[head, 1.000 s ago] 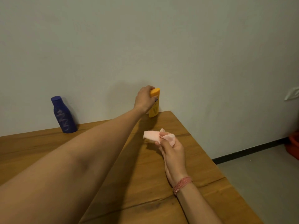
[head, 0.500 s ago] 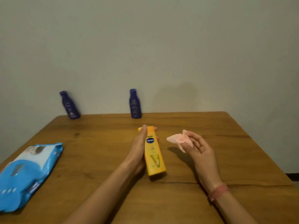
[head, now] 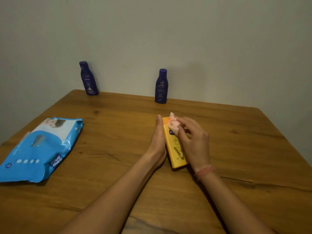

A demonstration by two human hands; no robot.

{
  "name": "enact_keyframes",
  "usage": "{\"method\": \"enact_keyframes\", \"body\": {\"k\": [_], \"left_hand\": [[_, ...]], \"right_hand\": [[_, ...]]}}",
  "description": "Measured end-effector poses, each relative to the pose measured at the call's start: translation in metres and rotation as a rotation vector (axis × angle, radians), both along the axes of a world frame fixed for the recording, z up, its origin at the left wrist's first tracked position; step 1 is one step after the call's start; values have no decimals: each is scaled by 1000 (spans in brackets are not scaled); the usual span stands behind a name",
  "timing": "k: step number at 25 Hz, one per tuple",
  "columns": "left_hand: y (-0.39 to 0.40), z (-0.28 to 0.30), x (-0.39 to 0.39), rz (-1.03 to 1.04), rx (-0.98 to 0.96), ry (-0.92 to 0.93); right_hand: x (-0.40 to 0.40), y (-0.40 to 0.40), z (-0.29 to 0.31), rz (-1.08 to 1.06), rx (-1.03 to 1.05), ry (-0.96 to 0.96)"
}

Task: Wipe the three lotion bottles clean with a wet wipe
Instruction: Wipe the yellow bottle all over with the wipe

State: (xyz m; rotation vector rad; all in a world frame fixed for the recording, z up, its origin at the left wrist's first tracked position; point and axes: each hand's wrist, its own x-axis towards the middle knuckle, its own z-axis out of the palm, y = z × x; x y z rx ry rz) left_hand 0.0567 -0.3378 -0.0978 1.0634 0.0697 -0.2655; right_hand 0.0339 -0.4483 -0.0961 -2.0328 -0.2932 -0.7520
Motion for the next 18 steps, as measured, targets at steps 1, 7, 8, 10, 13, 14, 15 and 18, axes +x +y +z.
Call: {"method": "enact_keyframes", "body": {"k": [1,7,8,10,13,14,15,18], "left_hand": [[0,0,1,5,-1,3],[6,-5,9,-31,7,-34],[5,-7,8,-62,47,-43],[3,-6,6,-91,79,-54],[4,-3,6,-52,17,-40],[5,-4,6,-53,12,-38],[5,-5,6,-69,17,-44],[2,-7,4,-111,136,-93]], "right_hand": [[2,1,1,-15,16,-6],[4,0,-6,-33,-35,-34],[7,-8,-5,-84,34,15],[5,-9,-5,-72,17,11],[-7,12,-7,84,-163,-127],[-6,13,-7,91,-173,-131],[-3,8,-6,64,-137,-100],[10,-13,-6,-75,18,28]]}}
